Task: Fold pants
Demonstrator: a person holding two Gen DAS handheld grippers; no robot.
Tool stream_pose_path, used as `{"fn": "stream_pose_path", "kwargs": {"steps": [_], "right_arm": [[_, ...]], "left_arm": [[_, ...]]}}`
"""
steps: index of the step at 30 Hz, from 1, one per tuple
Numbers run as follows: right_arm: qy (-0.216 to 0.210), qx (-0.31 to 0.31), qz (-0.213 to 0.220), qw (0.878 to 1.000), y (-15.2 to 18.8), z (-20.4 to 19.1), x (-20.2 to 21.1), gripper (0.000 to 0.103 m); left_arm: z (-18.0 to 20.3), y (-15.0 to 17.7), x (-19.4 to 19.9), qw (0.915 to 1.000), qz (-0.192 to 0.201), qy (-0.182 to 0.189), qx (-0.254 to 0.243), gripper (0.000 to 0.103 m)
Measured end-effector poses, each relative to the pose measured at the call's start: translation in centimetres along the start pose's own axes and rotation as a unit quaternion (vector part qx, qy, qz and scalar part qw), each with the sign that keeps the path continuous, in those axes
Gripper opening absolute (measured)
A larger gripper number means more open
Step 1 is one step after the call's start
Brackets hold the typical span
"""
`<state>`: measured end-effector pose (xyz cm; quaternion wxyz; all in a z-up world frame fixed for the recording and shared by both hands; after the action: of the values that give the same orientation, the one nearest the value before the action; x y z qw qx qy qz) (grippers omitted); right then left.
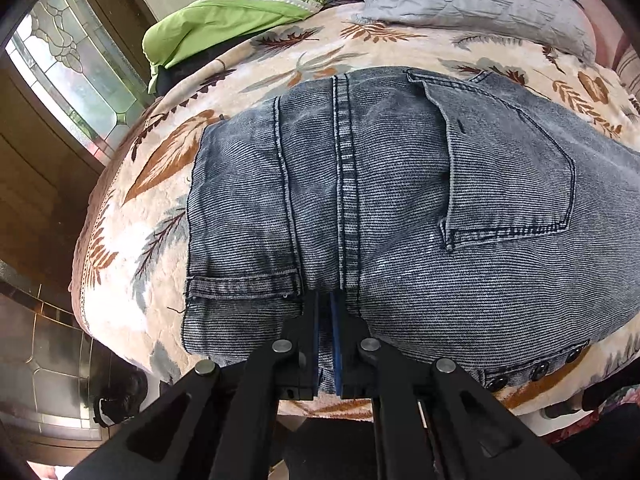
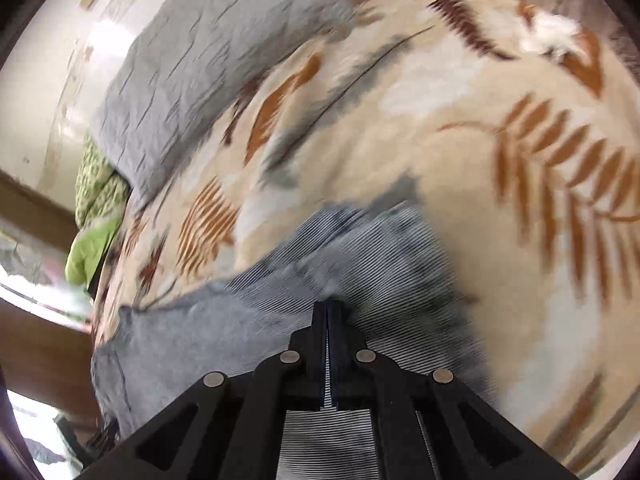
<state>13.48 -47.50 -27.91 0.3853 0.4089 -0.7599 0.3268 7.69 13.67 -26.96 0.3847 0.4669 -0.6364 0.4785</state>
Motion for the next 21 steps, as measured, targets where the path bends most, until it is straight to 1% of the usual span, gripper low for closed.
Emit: {"fn": "stream_pose_path", "kwargs": {"steps": [1,2,4,5,6,9,13,14,15,16,17,18,21], "right_arm": [[0.027,-0.005,0.017,0.999,-0.3,0.7,0.7,0.002],[0.035,-0.012,0.03,0.999,-0.5,1.3,1.3,0.002],[0.003,-0.03,0.043,0.999,-0.6,2.0,2.3,0.005],[-0.007,-0.026,0.047,0.999,-0.5,1.8,2.6,0.005],[-0.006,-0.011,0.047,0.999,-0.3,1.3,2.8,0.005],[0.011,0.03,0.044,0.999,0.3,-1.1,2.3,0.005],[0.014,0.052,0.005,0.999,0.4,-3.2,-0.2,0.005],[0.018,0.056,-0.011,0.998,0.3,-3.6,-1.2,0.005],[0.029,0.062,-0.025,0.997,0.4,-4.0,-2.1,0.005],[0.041,0.068,-0.025,0.997,0.4,-4.2,-2.5,0.005],[0.051,0.078,-0.02,0.995,0.3,-4.7,-2.8,0.005],[0.054,0.087,-0.017,0.995,0.2,-5.2,-2.9,0.005],[0.05,0.087,-0.02,0.995,-0.4,-5.5,-3.7,0.005]], "left_arm": [[0.2,0.1,0.1,1.0,-0.003,-0.003,0.002,0.006],[0.3,-0.1,0.2,0.9999,-0.007,-0.004,0.008,0.005],[0.1,-0.4,0.4,0.9994,-0.015,0.009,0.029,0.004],[0.0,-0.4,0.8,0.999,-0.017,0.015,0.038,0.004],[0.1,-0.4,1.4,0.9988,-0.013,0.017,0.043,0.004],[1.1,-0.8,3.8,0.9992,0.014,0.004,0.038,0.004],[5.0,-2.0,8.0,0.9974,0.065,0.03,0.011,0.005],[6.2,-2.4,8.9,0.9962,0.077,0.04,0.003,0.009],[7.5,-2.7,9.7,0.9947,0.086,0.054,-0.006,0.018],[8.8,-3.2,9.9,0.9935,0.09,0.068,-0.016,0.024],[10.2,-3.4,10.2,0.9924,0.091,0.078,-0.028,0.039],[11.5,-3.7,10.2,0.9917,0.089,0.086,-0.038,0.046],[15.0,-4.1,9.5,0.9897,0.07,0.108,-0.064,0.046]]}}
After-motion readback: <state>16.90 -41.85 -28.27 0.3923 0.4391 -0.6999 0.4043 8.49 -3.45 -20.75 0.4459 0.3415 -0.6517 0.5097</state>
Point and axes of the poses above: each gripper's, at about its wrist camera, not at the fingertips, and x roughly against the way its jaws point, z to its right, y to its underside, the point moved 4 cm from there along -x, roughly the way its jaws point, and after that the axes turned 11 degrees about -z, right-handed, at the moved point
